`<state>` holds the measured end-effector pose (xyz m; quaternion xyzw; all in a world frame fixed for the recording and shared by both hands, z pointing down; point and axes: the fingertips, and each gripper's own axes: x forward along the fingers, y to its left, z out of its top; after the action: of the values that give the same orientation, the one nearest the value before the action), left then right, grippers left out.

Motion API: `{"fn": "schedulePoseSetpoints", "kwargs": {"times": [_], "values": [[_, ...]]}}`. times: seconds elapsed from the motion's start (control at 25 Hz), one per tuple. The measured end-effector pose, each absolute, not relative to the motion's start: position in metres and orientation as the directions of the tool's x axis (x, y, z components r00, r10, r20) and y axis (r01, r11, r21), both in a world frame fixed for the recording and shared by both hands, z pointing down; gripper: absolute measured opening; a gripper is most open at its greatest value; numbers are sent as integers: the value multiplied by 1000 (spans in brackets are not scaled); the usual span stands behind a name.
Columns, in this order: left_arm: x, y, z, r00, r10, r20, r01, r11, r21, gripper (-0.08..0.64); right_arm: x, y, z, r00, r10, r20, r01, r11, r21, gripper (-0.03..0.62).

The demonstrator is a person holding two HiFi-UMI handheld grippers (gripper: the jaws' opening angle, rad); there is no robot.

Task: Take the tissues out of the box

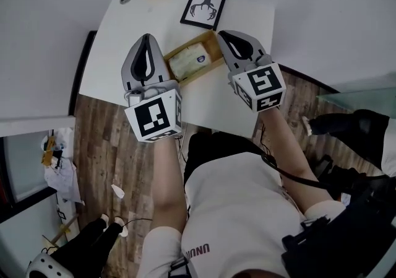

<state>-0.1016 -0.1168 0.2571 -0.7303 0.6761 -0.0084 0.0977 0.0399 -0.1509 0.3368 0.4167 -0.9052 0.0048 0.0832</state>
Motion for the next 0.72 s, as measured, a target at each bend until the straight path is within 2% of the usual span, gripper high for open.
{"fn": "schedulePoseSetpoints", "kwargs": {"times": [0.44,0.72], "values": [[-112,-137,285,90,-994,-66,-989,-82,-120,12,9,-167,370,-709,-655,261,-647,751,129,20],[-117,-156,304,128,-992,-24,-987,-125,-103,12,-15,-167,406,-765,-495,412,-478,865,152,25]]}}
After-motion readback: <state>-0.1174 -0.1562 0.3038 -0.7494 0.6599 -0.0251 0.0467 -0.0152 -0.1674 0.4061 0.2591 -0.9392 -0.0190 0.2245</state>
